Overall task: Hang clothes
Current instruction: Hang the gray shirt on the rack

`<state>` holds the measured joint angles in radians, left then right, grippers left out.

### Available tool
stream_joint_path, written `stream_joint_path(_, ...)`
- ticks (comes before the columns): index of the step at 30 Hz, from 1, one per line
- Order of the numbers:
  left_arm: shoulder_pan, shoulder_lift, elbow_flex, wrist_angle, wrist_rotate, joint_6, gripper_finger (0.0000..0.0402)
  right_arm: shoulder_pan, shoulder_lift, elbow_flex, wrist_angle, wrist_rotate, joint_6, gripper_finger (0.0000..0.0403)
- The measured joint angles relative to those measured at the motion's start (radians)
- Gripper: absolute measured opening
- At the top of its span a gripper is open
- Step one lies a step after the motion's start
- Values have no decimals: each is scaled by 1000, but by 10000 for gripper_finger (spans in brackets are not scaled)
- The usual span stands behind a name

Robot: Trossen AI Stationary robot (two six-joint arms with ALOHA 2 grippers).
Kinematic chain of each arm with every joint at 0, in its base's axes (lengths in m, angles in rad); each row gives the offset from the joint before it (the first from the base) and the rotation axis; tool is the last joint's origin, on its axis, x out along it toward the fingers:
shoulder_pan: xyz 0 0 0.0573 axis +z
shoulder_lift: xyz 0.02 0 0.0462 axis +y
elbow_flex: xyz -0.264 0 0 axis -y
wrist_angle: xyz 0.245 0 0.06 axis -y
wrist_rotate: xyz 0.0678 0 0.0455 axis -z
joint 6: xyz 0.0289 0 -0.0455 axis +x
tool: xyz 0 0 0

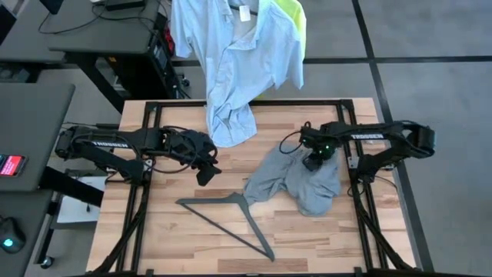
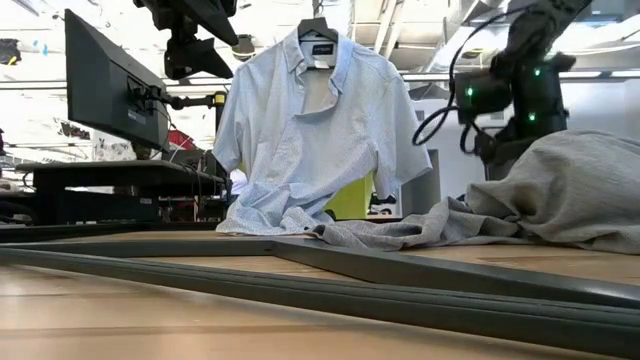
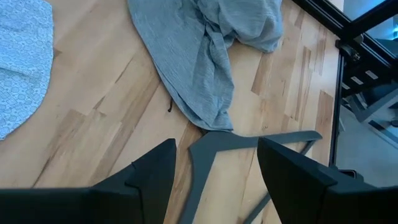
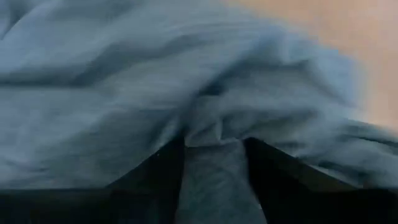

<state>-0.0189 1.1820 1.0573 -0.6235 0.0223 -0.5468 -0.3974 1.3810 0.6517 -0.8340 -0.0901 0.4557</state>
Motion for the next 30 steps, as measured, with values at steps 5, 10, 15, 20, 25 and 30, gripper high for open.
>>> stream_joint_path(5, 0, 0, 0, 1, 0, 0, 207, 57, 4, 30, 21, -72, -25, 18)
stream_joint_path(10, 0, 0, 0, 3, -1, 0, 207, 114, -137, 286, -154, -62, -44, 4)
stream_joint_path(15, 0, 0, 0, 28, -11, 4, 207, 113, -269, 663, -291, 115, -94, 2)
stream_joint_path(20, 1, 0, 0, 60, -16, 8, 207, 216, -354, 862, -211, 268, -131, 1)
stream_joint_path(25, 1, 0, 0, 56, -16, -13, 207, 501, -400, 792, -241, 355, -3, 1)
stream_joint_path(30, 1, 0, 0, 55, -16, -30, 207, 787, -412, 510, -242, 432, 307, 1)
